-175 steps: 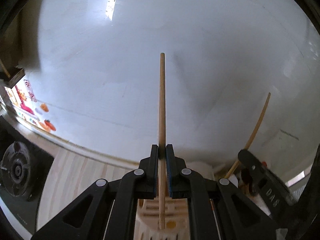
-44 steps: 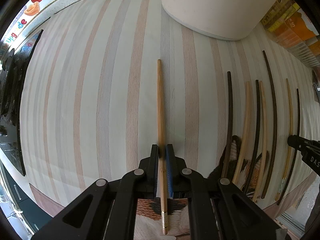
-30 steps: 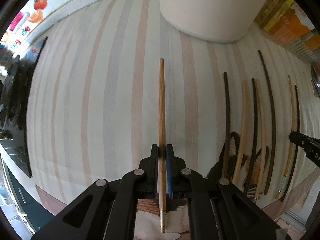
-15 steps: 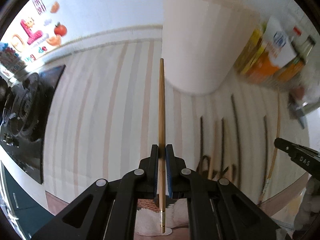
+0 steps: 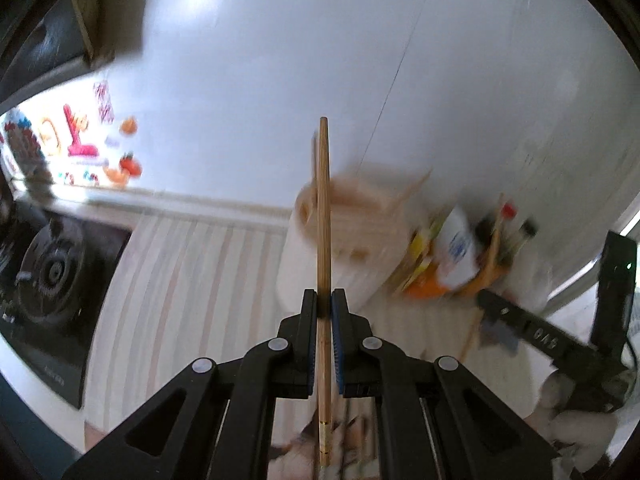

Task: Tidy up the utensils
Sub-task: 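Lift both chopsticks and carry them toward the cream holder, then lower both chopsticks into the holder, open both tools and withdraw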

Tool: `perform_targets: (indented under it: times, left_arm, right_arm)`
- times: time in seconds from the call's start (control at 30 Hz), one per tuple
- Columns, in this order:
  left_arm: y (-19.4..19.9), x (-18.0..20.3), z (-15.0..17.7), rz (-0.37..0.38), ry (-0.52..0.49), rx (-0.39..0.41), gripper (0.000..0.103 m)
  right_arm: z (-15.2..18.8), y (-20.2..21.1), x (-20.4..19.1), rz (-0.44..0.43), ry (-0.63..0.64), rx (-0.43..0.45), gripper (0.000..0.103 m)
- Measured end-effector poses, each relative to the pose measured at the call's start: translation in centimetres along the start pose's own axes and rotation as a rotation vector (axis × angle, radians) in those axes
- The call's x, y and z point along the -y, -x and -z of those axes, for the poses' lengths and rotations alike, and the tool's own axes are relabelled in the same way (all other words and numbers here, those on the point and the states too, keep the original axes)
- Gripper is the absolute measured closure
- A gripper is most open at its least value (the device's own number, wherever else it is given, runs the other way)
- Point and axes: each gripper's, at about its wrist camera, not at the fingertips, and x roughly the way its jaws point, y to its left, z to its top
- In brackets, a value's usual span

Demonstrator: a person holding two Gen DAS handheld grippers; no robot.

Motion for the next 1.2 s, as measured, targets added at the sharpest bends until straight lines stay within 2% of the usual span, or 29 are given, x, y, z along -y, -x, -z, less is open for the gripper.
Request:
perform_targets:
  times: [0.1, 0.13, 0.27, 0.37, 0.6, 0.97, 1.2]
  left_arm:
    - [0.1, 0.4, -3.0, 0.001, 0.001, 0.063, 0.099]
    - [0.0, 0.6, -3.7, -0.001, 0.002, 0.085, 0.099]
    - [-0.8, 1.3, -6.8, -0.006, -0.003, 0.159, 0.099]
    - [-2.0, 1.6, -8.8, -0.005, -0.01, 0.201, 0.099]
    - [-5.6, 1.4, -11.9, -0.004, 0.009, 0.255, 0.099]
    - [-10.2, 0.1, -13.0, -0.028, 0.024, 0.343, 0.099]
    - [-12.1, -0.4, -12.5, -0.042, 0.006, 0.318, 0.098]
  right_arm:
    - [-2.2, 2.0, -2.7, -0.047, 0.022, 0.076, 0.096]
    - [-4.2, 1.7, -3.5, -0.055, 0.028, 0.093, 0.096]
    - [-7.7, 1.6, -6.5, -0.084, 0.055, 0.166, 0.096]
    - [-9.8, 0.1, -8.9, -0.094, 0.06, 0.214, 0.096]
    - [-13.8, -2.7, -10.6, -0.098, 0.045, 0.319, 0.096]
    - [-15.4, -6.6, -11.0, -0.086, 0.05, 0.484, 0.096]
    - [-15.0, -9.0, -11.5, -0.08, 0.074, 0.523, 0.096]
